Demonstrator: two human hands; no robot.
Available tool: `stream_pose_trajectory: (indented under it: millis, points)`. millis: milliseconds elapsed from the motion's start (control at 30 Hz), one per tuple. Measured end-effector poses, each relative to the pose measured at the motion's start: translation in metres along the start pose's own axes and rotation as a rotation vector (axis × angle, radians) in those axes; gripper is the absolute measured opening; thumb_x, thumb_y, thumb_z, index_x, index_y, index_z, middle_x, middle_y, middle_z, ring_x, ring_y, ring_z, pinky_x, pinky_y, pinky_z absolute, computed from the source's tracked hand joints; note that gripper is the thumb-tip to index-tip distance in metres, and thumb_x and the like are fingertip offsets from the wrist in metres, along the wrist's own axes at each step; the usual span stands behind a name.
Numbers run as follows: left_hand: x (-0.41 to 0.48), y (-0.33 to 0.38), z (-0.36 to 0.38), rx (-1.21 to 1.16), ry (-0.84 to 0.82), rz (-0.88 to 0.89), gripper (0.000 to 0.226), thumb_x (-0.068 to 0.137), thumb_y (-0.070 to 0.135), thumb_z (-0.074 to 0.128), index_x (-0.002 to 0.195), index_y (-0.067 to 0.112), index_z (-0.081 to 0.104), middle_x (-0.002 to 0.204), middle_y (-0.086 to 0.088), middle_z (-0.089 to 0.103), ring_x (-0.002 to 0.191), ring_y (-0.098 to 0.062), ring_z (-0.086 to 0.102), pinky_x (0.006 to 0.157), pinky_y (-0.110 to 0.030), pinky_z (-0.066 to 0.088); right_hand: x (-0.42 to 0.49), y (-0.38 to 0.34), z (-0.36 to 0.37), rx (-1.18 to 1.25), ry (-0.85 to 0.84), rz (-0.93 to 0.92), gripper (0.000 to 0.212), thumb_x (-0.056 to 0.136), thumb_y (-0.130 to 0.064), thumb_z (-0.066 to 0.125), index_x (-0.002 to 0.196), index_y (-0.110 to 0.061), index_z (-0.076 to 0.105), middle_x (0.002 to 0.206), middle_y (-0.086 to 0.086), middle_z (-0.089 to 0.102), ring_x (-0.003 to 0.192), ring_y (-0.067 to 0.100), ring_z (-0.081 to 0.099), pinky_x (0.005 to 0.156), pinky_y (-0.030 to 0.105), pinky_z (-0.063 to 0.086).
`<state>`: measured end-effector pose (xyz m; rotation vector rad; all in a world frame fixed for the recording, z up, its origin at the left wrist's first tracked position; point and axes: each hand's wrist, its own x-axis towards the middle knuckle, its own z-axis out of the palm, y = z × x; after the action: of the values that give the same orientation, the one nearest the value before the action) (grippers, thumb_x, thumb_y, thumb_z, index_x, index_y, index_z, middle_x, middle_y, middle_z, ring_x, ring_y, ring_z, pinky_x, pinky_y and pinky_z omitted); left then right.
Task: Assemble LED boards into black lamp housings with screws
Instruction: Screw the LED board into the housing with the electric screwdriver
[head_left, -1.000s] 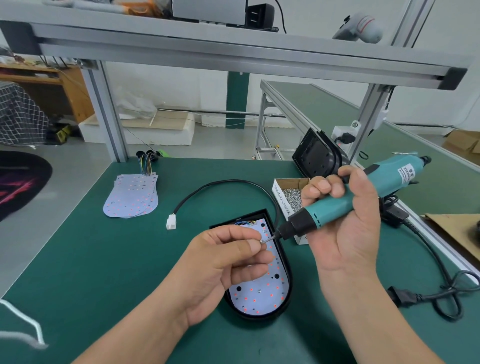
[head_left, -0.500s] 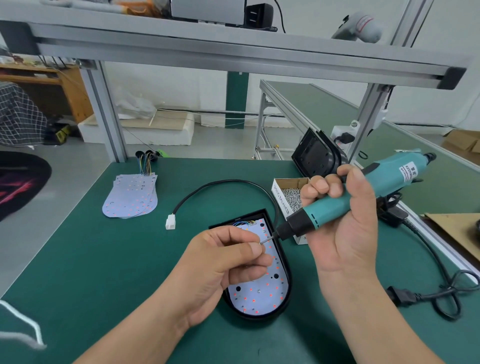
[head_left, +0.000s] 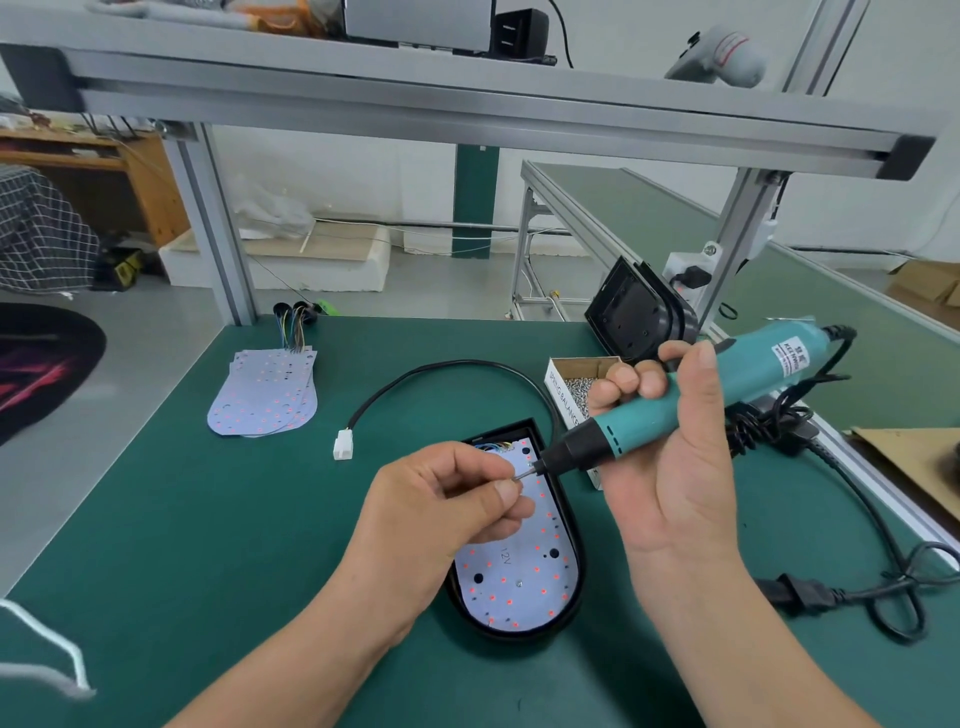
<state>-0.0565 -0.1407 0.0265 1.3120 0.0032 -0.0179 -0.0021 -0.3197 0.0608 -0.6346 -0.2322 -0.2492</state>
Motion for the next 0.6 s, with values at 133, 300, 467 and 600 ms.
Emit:
stream_pose_trajectory:
  millis: [133, 300, 467, 600]
  points:
    - [0.0, 0.002, -0.001, 0.004, -0.086, -0.044, 0.033, 0.081, 0.004, 0.087, 0.108, 0.021, 0.078, 0.099, -0.014, 0.079, 0.097, -0.032, 0.08, 0.076, -0.032, 0.064, 0.002, 0.001, -0.001, 0.028, 0.047, 0.009, 0.021, 0.095, -0.037, 0.073, 0.094, -0.017, 0.065, 0.077, -0.002, 0.047, 0.076, 0.016, 0.053, 0.078, 0.031, 0.053]
    - [0.008, 0.021, -0.024, 0.465, 0.121, 0.005, 0.049, 0.077, 0.031, 0.068, 0.126, 0.031, 0.064, 0.087, 0.011, 0.072, 0.073, -0.006, 0.068, 0.06, -0.032, 0.057, 0.004, -0.001, -0.004, 0.066, 0.076, 0.016, 0.019, 0.098, -0.034, 0.072, 0.094, -0.017, 0.065, 0.076, -0.002, 0.047, 0.075, 0.016, 0.054, 0.077, 0.031, 0.054]
    - [0.008, 0.028, -0.042, 1.115, 0.092, -0.08, 0.076, 0.087, 0.06, 0.057, 0.156, 0.039, 0.034, 0.084, 0.016, 0.069, 0.083, -0.003, 0.067, 0.073, -0.033, 0.053, 0.006, -0.001, -0.005, 0.054, 0.076, 0.01, 0.018, 0.098, -0.034, 0.073, 0.093, -0.017, 0.067, 0.076, -0.002, 0.048, 0.075, 0.016, 0.055, 0.077, 0.031, 0.055]
    - [0.001, 0.011, -0.025, 1.242, 0.016, -0.089, 0.1, 0.076, 0.072, 0.056, 0.16, 0.031, 0.02, 0.083, 0.009, 0.067, 0.083, -0.007, 0.066, 0.075, -0.034, 0.057, 0.007, 0.003, -0.006, 0.025, 0.068, 0.018, 0.017, 0.098, -0.032, 0.072, 0.092, -0.018, 0.066, 0.075, -0.002, 0.05, 0.075, 0.016, 0.056, 0.078, 0.031, 0.054]
